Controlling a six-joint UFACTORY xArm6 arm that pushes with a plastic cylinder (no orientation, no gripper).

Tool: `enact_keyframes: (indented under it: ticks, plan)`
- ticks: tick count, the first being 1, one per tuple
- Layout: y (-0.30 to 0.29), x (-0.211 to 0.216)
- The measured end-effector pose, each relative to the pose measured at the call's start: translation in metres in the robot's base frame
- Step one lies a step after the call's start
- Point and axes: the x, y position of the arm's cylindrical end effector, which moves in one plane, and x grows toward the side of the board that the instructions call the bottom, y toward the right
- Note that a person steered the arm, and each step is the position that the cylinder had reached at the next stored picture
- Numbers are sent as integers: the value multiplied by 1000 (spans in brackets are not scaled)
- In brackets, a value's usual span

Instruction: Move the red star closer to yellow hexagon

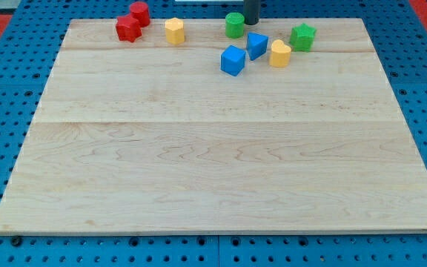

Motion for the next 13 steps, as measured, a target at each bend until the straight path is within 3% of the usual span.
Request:
enact_keyframes:
  ticks: [3, 4, 5, 6, 7, 8, 9, 12, 13]
  plan:
    - [18, -1]
    - [50, -1]
    - [119, 20]
    - [158, 72]
    - [137, 162]
    - [91, 249]
    - [-9, 282]
    - [-317, 157]
    - [-373, 137]
